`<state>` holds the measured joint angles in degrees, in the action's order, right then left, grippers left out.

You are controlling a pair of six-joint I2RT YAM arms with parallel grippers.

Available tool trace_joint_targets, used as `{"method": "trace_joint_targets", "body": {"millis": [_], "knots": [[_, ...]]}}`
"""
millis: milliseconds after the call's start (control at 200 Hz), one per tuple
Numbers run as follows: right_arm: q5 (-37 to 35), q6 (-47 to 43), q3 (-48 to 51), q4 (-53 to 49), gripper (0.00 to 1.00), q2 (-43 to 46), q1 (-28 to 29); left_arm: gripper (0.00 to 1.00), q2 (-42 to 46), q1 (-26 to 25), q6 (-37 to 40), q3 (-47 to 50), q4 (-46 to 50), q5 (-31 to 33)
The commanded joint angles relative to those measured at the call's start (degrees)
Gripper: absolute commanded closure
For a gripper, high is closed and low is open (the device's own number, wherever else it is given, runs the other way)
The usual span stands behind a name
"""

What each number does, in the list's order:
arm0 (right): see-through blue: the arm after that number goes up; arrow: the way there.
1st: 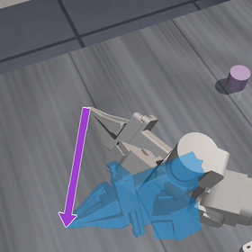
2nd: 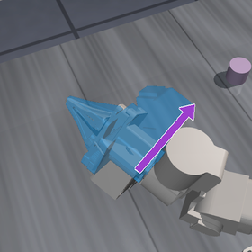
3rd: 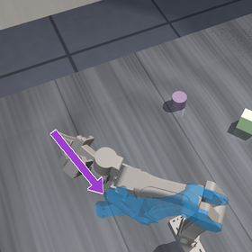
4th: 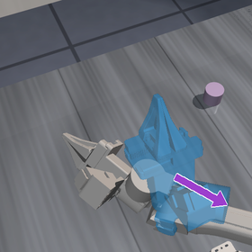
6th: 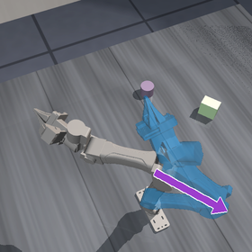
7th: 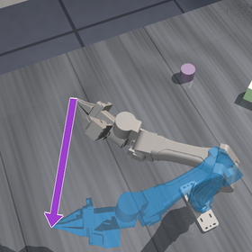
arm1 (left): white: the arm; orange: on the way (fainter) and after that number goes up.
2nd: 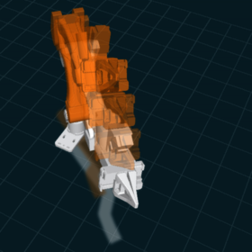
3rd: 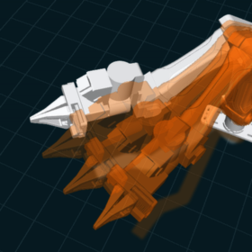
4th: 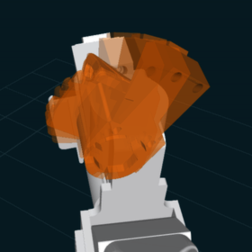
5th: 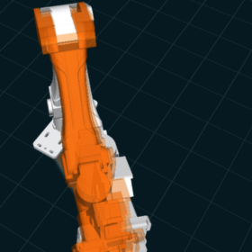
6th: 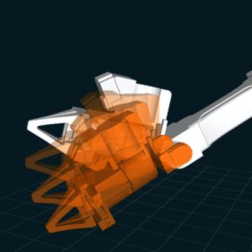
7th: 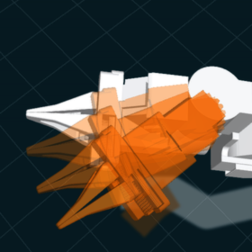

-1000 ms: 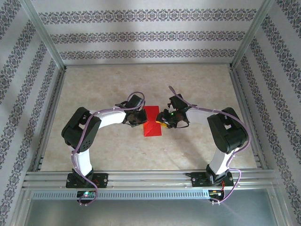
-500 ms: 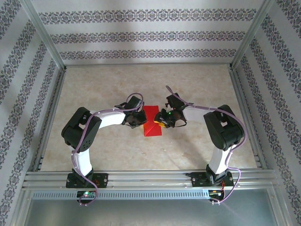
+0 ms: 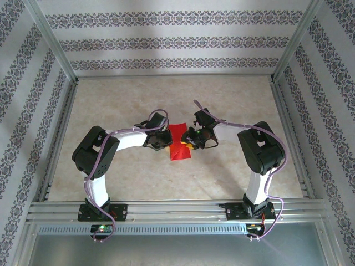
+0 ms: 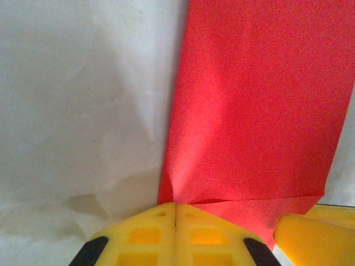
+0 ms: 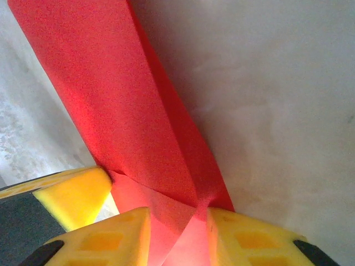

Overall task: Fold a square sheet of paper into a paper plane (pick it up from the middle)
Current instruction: Turn over the paper at the center of the table.

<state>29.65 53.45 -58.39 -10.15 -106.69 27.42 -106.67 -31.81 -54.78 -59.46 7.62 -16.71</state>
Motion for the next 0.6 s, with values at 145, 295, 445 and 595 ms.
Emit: {"method": "trace_joint_targets", "body": {"millis": [145,295,445,595], "knots": [[-0.36,0.59,0.09,0.69,0.71,0.75,0.66,0.96,-2.84,0.61,-1.16,2.17,2.32,1.13],[-0.13,0.45,0.12,1.03,0.76,0.53,0.44,0.96,-2.68,0.59,-1.03,2.45,2.34,1.13],[0.59,0.5,0.3,1.95,0.8,1.04,0.53,0.96,-2.59,0.63,-0.94,2.5,2.41,1.27],[2.1,1.08,1.14,4.02,0.81,1.14,0.53,0.96,-2.65,0.53,-0.89,2.28,2.42,1.18]]}}
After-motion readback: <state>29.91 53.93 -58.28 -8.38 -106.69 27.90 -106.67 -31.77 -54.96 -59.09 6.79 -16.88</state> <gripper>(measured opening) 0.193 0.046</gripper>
